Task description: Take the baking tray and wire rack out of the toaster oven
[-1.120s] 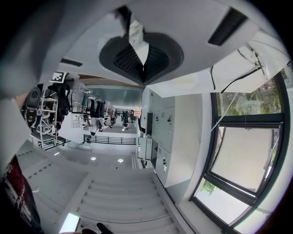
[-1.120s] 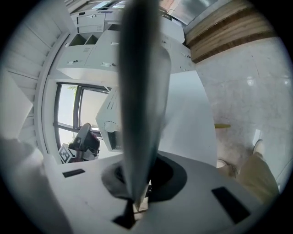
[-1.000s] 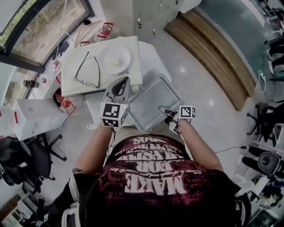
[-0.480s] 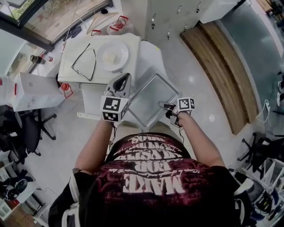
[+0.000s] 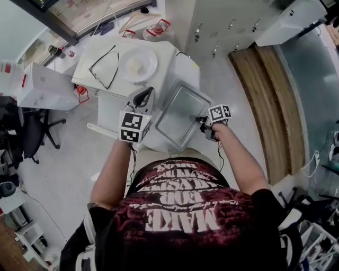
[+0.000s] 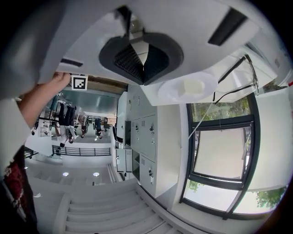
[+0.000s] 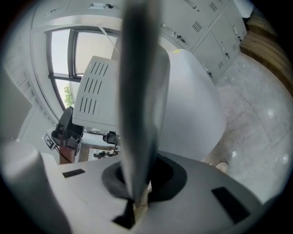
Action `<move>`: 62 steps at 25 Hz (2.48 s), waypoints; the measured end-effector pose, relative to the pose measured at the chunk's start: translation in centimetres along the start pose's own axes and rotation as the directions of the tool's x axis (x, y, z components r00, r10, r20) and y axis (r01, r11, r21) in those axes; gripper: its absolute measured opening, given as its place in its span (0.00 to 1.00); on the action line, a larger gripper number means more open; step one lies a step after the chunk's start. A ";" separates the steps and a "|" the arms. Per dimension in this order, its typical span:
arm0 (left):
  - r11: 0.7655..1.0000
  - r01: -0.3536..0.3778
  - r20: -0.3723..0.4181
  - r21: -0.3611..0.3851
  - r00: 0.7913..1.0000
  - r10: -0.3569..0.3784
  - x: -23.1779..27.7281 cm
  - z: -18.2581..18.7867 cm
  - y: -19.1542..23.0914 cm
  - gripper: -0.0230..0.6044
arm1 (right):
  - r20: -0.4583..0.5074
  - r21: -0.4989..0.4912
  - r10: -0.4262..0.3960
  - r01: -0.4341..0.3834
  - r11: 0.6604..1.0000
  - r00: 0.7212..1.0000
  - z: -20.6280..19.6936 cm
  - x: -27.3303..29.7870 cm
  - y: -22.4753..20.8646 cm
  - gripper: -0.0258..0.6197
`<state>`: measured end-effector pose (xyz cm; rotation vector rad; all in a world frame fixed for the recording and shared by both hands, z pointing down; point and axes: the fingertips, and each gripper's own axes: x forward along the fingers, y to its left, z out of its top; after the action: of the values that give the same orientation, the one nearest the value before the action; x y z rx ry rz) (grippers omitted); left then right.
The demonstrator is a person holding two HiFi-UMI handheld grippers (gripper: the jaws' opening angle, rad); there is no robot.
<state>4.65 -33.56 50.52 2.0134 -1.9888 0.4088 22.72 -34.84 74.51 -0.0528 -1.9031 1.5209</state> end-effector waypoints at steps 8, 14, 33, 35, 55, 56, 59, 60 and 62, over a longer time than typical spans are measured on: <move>0.999 -0.025 -0.005 0.021 1.000 0.025 0.2 -0.3 0.1 0.05 | -0.106 -0.024 -0.015 0.013 1.000 0.994 3.6 1.7 -1.1 0.08; 1.000 0.002 -0.006 0.013 1.000 -0.002 0.1 -0.4 0.1 0.05 | -0.097 -0.049 -0.155 0.151 0.987 0.983 5.9 2.4 -3.3 0.13; 0.968 0.246 -0.054 0.050 0.968 -0.243 -0.7 -0.8 -1.2 0.05 | 0.110 -0.076 -0.678 0.687 0.723 0.727 6.6 -0.7 -7.1 0.69; 0.958 0.280 -0.062 0.067 0.959 -0.277 -0.9 -1.1 -1.4 0.05 | 0.162 -0.054 -0.695 0.710 0.703 0.700 6.6 -1.0 -7.3 0.70; 0.878 0.477 0.026 0.045 0.878 -0.479 -8.6 -4.3 3.5 0.05 | 0.767 -0.008 -0.443 0.698 0.716 0.464 -1.8 -1.4 12.8 0.04; 0.884 0.467 0.032 0.029 0.883 -0.467 -9.3 -4.8 4.4 0.05 | 0.779 -0.022 -0.426 0.699 0.715 0.460 -2.6 -1.0 13.8 0.04; 0.916 0.402 0.037 0.008 0.915 -0.402 -10.7 -5.8 7.3 0.05 | 0.797 -0.060 -0.393 0.708 0.703 0.458 -4.7 -0.1 16.5 0.04; 0.928 0.373 0.037 0.004 0.927 -0.373 -11.1 -6.1 8.2 0.05 | 0.802 -0.072 -0.382 0.710 0.700 0.459 -5.3 0.0 17.3 0.04; 0.948 0.319 0.039 -0.017 0.947 -0.318 -12.1 -6.7 9.6 0.05 | 0.810 -0.095 -0.353 0.700 0.708 0.468 -6.6 0.3 19.0 0.04</move>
<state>-5.11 -19.96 51.98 2.2888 -1.6337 0.2767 18.89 -23.19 58.61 1.0815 -2.5001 0.6496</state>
